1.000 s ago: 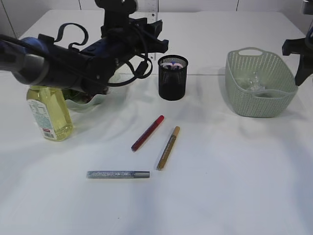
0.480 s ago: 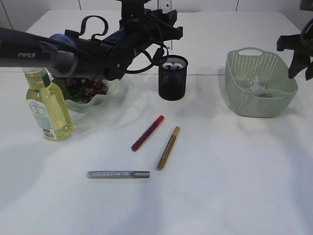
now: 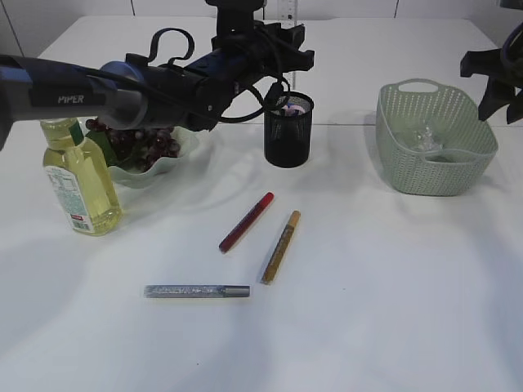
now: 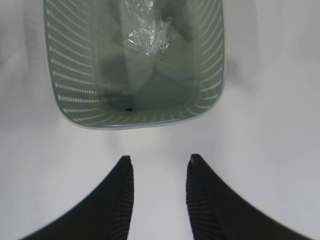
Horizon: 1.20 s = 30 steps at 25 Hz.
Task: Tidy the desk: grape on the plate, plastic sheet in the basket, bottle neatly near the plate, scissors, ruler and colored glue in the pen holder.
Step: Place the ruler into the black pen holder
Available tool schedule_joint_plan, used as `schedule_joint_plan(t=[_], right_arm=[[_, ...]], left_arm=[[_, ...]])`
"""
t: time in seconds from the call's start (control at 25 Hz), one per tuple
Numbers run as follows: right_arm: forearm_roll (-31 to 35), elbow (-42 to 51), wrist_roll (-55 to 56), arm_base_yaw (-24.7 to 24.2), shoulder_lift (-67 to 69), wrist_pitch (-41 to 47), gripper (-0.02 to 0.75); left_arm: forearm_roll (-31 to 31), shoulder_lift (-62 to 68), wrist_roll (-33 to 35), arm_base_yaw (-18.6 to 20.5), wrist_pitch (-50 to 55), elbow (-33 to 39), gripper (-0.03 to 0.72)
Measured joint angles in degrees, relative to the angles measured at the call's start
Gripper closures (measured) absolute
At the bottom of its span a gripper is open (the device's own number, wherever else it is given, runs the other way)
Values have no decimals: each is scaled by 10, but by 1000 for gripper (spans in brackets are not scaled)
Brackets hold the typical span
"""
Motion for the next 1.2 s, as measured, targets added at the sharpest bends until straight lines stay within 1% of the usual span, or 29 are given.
schedule_joint_plan(t=[0.24,0.52,0.72,1.2], right_arm=[[0,0,0,0,0,-13,442],[0,0,1,0,0,-22,442],[1,0,1,0,0,-30,442],[1,0,1,0,0,-36,442]], left_arm=[[1,2,0,1,21,0,419],[8,4,-8,16,54,0,419],[29,4,-13,20,54,0,419],[35,5,-15,24,35,-5,419]])
